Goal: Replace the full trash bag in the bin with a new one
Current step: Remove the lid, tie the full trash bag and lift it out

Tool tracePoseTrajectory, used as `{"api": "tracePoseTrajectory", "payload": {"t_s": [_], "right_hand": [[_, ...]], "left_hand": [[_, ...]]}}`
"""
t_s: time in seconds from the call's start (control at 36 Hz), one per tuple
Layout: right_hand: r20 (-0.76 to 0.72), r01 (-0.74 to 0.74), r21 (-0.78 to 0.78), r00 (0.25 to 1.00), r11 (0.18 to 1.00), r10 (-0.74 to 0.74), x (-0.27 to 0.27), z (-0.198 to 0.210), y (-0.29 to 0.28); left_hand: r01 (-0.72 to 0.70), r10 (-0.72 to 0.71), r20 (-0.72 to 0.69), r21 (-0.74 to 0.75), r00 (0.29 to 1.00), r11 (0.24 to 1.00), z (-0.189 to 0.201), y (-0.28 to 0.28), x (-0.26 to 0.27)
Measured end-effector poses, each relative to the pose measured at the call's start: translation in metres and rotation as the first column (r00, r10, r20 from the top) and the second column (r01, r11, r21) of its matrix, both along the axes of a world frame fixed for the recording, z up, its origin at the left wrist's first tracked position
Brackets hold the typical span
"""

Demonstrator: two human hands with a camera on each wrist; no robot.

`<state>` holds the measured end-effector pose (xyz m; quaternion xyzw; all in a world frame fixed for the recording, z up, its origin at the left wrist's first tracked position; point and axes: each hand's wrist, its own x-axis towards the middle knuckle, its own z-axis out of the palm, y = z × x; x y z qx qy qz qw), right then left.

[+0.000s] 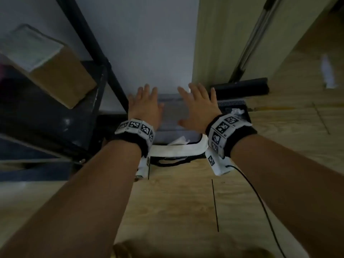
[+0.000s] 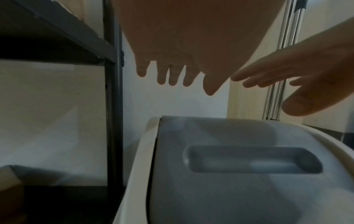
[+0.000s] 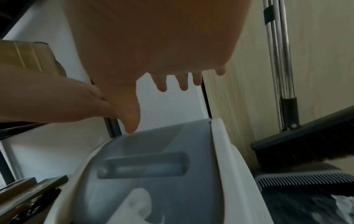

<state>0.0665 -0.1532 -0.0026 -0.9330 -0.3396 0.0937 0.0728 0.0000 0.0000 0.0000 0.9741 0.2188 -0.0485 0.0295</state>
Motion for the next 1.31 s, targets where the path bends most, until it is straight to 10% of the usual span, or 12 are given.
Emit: {"api": "tracePoseTrajectory", "payload": {"t_s": [0.69,1.31], "right_hand": [[0.032,0.145,0.068,0.989,0.987,-0.147,-0.103,0.007,-0.068],[-0.277,0.461,0.193,0.872,0.866,-0.403,-0.075,-0.08,-0.047]], "left_hand": [[0.037,-0.046,0.113,0.084,0.992,0.996,0.005,-0.059,-0.123],[-0.335,0.37,0.052,-0.326,0.928,0.884,-0.074,-0.042,-0.089]]}}
